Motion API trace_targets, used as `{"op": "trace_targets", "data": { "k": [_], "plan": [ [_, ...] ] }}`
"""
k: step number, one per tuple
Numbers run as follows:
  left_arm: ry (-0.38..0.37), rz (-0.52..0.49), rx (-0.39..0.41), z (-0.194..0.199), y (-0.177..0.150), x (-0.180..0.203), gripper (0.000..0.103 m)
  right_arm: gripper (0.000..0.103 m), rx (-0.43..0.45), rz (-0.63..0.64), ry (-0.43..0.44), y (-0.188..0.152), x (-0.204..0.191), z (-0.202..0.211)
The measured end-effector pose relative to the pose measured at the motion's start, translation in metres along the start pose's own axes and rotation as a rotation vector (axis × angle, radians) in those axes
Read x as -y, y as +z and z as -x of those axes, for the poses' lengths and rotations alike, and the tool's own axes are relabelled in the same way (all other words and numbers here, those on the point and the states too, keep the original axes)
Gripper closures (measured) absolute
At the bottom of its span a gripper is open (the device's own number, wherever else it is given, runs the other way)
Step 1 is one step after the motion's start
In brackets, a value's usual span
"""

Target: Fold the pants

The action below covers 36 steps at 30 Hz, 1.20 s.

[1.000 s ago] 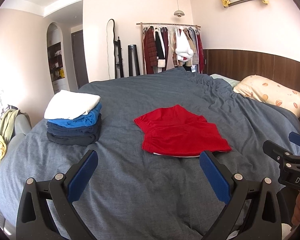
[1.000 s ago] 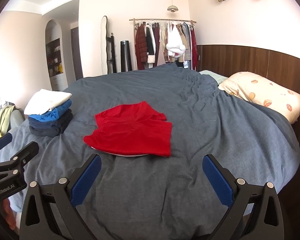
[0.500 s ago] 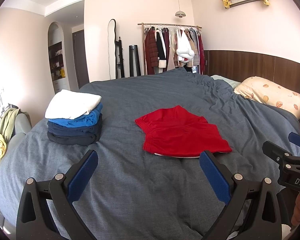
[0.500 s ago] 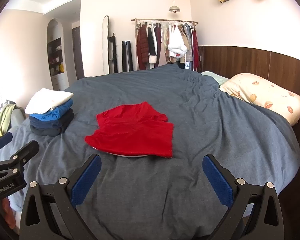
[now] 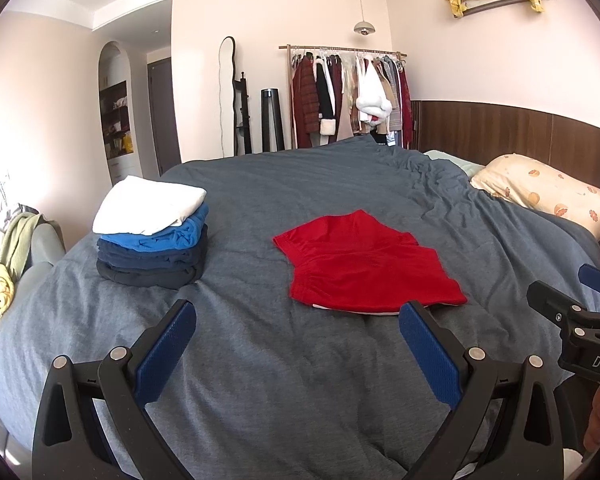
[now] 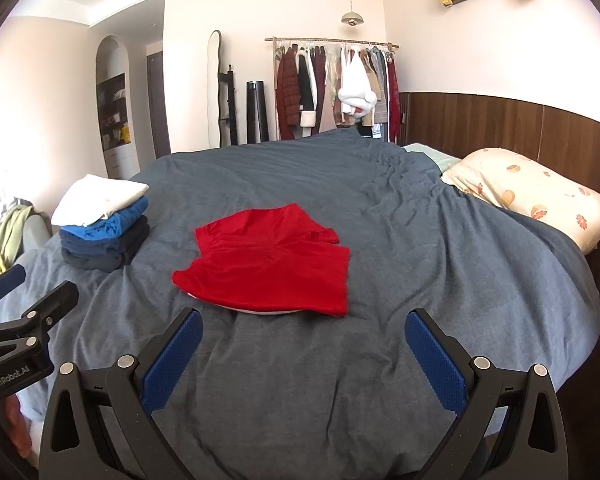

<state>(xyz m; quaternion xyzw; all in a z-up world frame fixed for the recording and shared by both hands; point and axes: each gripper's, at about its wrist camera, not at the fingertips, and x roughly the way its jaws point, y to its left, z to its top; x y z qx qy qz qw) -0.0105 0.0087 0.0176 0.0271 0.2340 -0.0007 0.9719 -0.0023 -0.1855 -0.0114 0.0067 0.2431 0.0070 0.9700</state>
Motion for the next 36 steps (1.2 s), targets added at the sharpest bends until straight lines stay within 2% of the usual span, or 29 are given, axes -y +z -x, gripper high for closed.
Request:
{"op": "trace_targets", "data": {
  "k": [14, 22, 27, 30, 36],
  "plan": [
    [0.017, 0.013, -0.020, 0.000, -0.010, -0.003, 0.000, 0.000, -0.006, 0.013, -0.016, -0.008, -0.003, 0.002],
    [0.034, 0.108, -0.054, -0.009, -0.015, -0.018, 0.000, 0.000, -0.021, -0.027, 0.030, -0.014, -0.002, -0.007],
    [0.057, 0.076, -0.063, -0.030, -0.014, -0.020, 0.000, 0.000, -0.033, -0.019, 0.025, -0.013, -0.008, -0.021],
    [0.044, 0.075, -0.078, -0.049, -0.010, -0.020, 0.000, 0.000, -0.034, -0.022, 0.011, -0.012, -0.011, -0.031],
    [0.043, 0.075, -0.098, -0.082, -0.009, -0.020, 0.003, 0.001, -0.033, -0.109, 0.003, -0.009, -0.001, -0.057]
  ]
}}
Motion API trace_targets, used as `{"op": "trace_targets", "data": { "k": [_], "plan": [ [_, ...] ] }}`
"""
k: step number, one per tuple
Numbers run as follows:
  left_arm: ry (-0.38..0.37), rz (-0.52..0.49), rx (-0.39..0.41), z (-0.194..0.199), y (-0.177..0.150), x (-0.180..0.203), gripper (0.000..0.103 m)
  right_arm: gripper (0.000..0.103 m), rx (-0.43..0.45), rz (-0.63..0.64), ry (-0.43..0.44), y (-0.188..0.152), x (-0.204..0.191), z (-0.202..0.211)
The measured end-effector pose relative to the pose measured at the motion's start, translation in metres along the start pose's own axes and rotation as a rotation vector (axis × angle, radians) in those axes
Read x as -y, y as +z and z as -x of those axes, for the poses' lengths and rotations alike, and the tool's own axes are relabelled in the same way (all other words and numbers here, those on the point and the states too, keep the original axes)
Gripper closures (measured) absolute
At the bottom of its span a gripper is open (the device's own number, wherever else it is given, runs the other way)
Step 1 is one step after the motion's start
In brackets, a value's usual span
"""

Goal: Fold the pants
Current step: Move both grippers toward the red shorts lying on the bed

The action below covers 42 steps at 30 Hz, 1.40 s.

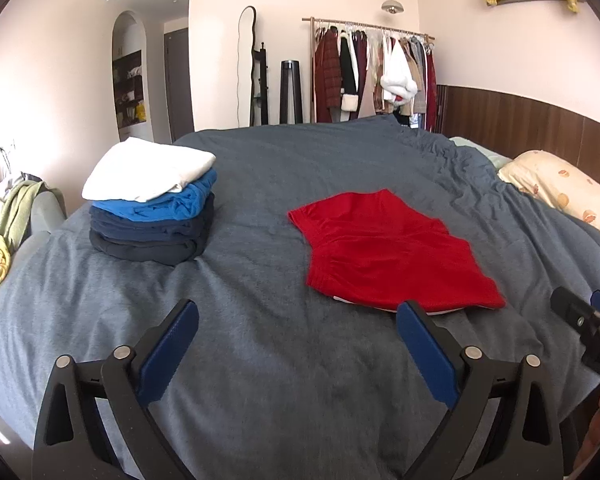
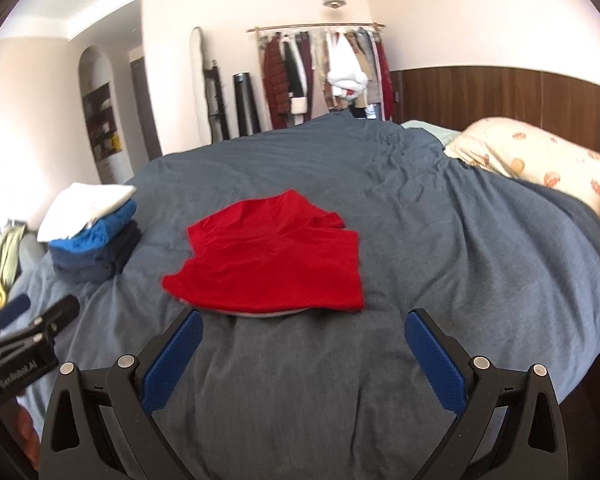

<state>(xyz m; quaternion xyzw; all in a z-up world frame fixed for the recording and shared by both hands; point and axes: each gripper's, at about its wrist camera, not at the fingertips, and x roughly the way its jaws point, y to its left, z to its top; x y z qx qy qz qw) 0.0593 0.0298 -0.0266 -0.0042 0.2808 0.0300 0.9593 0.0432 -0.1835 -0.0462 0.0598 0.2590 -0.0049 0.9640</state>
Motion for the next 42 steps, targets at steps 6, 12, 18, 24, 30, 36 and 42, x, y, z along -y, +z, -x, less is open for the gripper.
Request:
{"op": "trace_targets", "data": {
  "k": [6, 12, 18, 24, 30, 36, 42],
  "plan": [
    [-0.007, -0.020, -0.054, -0.038, 0.003, 0.007, 0.006, 0.006, -0.045, -0.078, -0.002, 0.006, 0.011, -0.036],
    [-0.016, -0.031, -0.103, -0.077, 0.005, 0.014, 0.012, 0.015, -0.129, -0.146, 0.002, 0.002, 0.022, -0.078],
    [-0.029, -0.026, -0.158, -0.112, 0.001, 0.017, 0.014, 0.020, -0.189, -0.177, 0.015, -0.003, 0.024, -0.110],
    [-0.077, -0.013, -0.217, -0.146, -0.006, 0.018, 0.021, 0.024, -0.241, -0.251, 0.020, -0.005, 0.030, -0.137],
    [-0.087, -0.007, -0.357, -0.171, -0.001, 0.019, 0.026, 0.032, -0.364, -0.315, 0.004, -0.005, 0.032, -0.160],
    [-0.076, 0.011, -0.476, -0.176, 0.022, 0.018, 0.026, 0.032, -0.522, -0.332, -0.042, 0.017, 0.034, -0.169],
    [-0.096, 0.026, -0.497, -0.181, 0.041, 0.022, 0.027, 0.032, -0.581, -0.359, -0.086, 0.031, 0.041, -0.170]
  ]
}}
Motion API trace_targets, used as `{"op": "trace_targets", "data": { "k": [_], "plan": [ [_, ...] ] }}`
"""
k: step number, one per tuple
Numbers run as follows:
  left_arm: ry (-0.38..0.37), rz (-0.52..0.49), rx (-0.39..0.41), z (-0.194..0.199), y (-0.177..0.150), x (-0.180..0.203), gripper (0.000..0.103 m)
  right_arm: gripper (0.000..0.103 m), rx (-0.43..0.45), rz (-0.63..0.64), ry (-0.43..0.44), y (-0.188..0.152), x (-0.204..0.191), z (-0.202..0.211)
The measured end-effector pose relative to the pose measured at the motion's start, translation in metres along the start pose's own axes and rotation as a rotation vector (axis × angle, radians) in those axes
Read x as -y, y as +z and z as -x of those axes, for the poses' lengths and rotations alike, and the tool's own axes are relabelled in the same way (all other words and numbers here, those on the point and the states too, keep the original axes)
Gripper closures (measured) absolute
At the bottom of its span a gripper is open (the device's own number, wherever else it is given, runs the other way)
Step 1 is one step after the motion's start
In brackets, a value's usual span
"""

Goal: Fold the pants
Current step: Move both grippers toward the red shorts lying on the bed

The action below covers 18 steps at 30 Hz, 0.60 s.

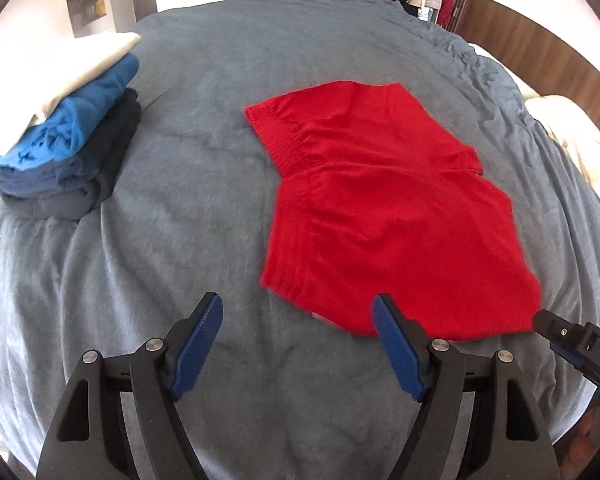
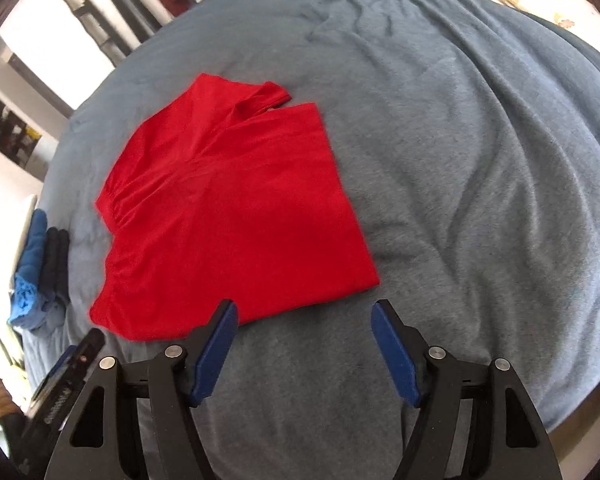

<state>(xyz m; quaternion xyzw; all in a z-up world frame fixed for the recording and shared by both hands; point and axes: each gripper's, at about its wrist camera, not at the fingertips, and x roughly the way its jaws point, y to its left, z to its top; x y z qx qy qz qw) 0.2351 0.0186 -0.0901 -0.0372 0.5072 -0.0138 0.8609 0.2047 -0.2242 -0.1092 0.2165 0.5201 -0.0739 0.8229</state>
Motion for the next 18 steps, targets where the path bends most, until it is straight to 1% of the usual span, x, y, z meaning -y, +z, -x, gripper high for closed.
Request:
{"op": "trace_targets", "data": {
  "k": [2, 3, 4, 6, 10, 14, 18],
  "plan": [
    [0.012, -0.010, -0.019, -0.007, 0.005, 0.002, 0.031, 0.032, -0.007, -0.019, -0.009, 0.004, 0.001, -0.003],
    [0.012, -0.009, -0.024, -0.010, 0.007, 0.002, 0.032, 0.032, -0.014, -0.029, -0.012, 0.005, 0.002, -0.007],
    [0.014, -0.006, -0.031, -0.013, 0.009, 0.002, 0.033, 0.035, -0.020, -0.039, -0.012, 0.008, 0.005, -0.009],
    [0.005, -0.003, -0.046, -0.019, 0.013, 0.001, 0.033, 0.037, -0.031, -0.067, -0.015, 0.012, 0.008, -0.015],
    [0.003, -0.009, -0.090, -0.034, 0.016, 0.001, 0.037, 0.039, -0.048, -0.120, -0.032, 0.020, 0.015, -0.028],
    [-0.012, -0.015, -0.139, -0.046, 0.014, 0.004, 0.042, 0.043, -0.057, -0.117, -0.081, 0.023, 0.022, -0.034],
    [-0.006, -0.028, -0.166, -0.052, 0.012, 0.005, 0.045, 0.045, -0.079, -0.138, -0.086, 0.027, 0.026, -0.039]
  ]
}}
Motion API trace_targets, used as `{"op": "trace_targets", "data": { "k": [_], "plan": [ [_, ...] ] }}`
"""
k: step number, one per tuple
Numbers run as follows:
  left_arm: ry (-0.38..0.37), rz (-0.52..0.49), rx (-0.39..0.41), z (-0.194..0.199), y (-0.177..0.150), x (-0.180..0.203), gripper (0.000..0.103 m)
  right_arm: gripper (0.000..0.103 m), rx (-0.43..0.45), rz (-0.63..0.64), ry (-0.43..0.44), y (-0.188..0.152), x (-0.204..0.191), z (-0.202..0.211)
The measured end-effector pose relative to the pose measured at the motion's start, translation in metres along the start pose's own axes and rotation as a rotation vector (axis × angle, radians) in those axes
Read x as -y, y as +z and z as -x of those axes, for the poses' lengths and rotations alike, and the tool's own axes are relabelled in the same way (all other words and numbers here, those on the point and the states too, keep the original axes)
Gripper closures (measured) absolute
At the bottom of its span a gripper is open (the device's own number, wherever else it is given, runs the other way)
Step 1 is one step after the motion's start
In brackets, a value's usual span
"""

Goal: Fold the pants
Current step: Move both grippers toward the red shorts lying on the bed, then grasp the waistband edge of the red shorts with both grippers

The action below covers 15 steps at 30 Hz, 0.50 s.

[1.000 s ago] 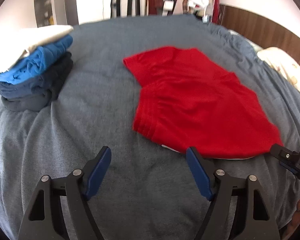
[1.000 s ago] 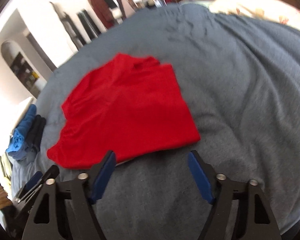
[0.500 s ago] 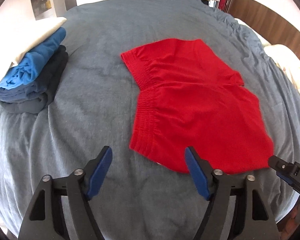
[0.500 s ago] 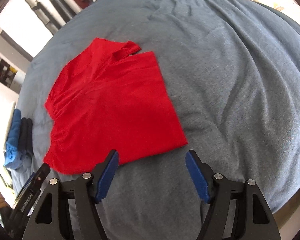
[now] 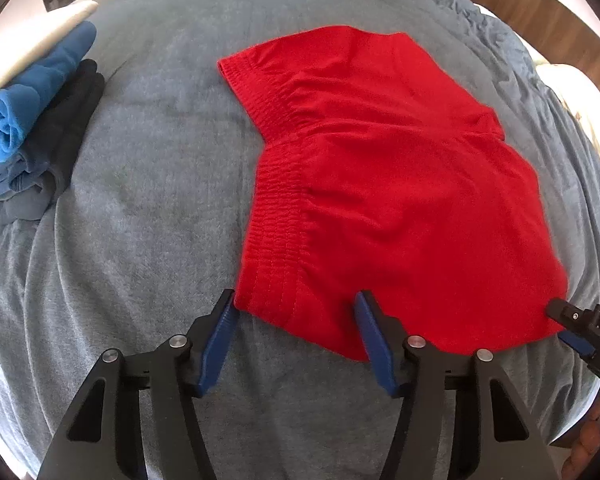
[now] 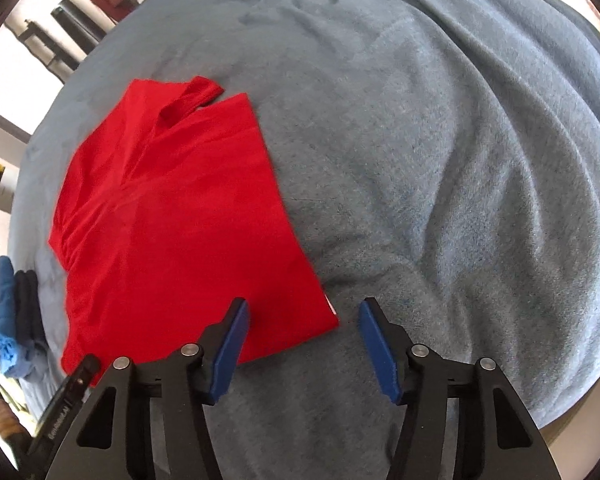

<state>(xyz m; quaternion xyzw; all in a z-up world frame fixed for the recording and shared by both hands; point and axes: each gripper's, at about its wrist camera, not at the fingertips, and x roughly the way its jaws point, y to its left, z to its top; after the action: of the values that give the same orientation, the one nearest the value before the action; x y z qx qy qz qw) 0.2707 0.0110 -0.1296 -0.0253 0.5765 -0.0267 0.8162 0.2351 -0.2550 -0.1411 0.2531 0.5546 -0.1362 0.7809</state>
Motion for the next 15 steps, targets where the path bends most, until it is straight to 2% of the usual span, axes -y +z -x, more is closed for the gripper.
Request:
{"op": "trace_targets", "data": {
  "k": [4, 8, 11, 15],
  "plan": [
    [0.010, 0.000, -0.001, 0.000, 0.000, 0.000, 0.051, 0.048, -0.015, 0.017, -0.008, 0.001, -0.002, -0.004],
    [0.034, -0.010, -0.002, -0.003, -0.001, 0.002, 0.062, 0.054, -0.032, 0.009, 0.011, 0.006, -0.001, -0.010],
    [0.040, -0.009, -0.006, -0.002, -0.001, 0.000, 0.071, 0.062, -0.042, 0.013, 0.012, 0.008, -0.003, -0.012],
    [0.037, -0.011, -0.005, 0.002, 0.000, -0.002, 0.074, 0.085, -0.050, 0.029, -0.002, 0.008, -0.008, -0.009]
  ]
}}
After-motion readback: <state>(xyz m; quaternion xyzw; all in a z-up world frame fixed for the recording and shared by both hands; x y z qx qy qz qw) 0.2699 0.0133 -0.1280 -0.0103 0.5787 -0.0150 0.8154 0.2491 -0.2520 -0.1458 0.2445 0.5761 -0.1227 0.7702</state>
